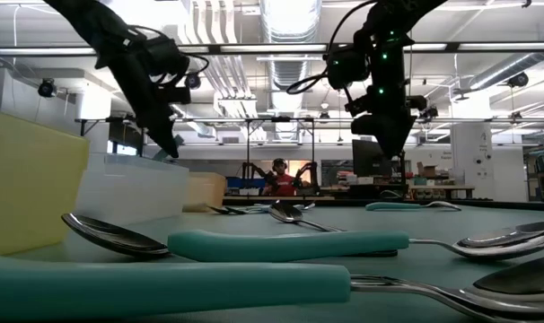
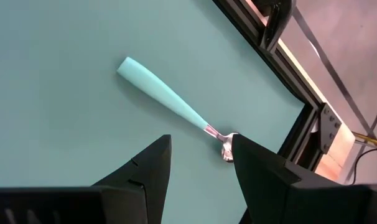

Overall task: Sort silverware by color (type)
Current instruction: Put the green spoon into the orange bin

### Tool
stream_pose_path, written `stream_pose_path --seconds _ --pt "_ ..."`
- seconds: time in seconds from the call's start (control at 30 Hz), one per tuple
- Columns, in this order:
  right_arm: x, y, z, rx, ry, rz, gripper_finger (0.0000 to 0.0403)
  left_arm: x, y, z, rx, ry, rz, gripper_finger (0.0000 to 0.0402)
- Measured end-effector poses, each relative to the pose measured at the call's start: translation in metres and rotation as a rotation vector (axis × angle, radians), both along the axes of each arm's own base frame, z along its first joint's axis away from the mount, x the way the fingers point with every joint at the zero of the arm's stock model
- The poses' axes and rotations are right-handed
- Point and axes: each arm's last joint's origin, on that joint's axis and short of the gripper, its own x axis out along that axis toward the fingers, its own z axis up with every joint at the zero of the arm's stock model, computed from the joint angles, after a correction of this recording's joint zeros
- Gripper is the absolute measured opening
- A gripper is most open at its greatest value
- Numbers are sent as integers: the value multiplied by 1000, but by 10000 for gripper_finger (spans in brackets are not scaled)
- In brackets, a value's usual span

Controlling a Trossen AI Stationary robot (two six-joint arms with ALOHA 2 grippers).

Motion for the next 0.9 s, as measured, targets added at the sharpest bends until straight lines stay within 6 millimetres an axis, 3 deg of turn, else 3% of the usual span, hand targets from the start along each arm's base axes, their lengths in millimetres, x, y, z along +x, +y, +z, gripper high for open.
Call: stream_pose_path --seconds 0.27,0.43,0.7,0.9 --pt "-1 -1 -1 8 6 9 162 4 -2 -6 -97 -36 -65 134" --pt "-11 -10 -12 173 62 13 162 1 -4 2 -73 -75 -73 172" --pt "-29 -36 -41 355 209 106 160 0 -5 7 -54 -95 -73 186" --pt "-29 -58 -60 370 219 224 145 0 -5 8 -52 -97 -74 186"
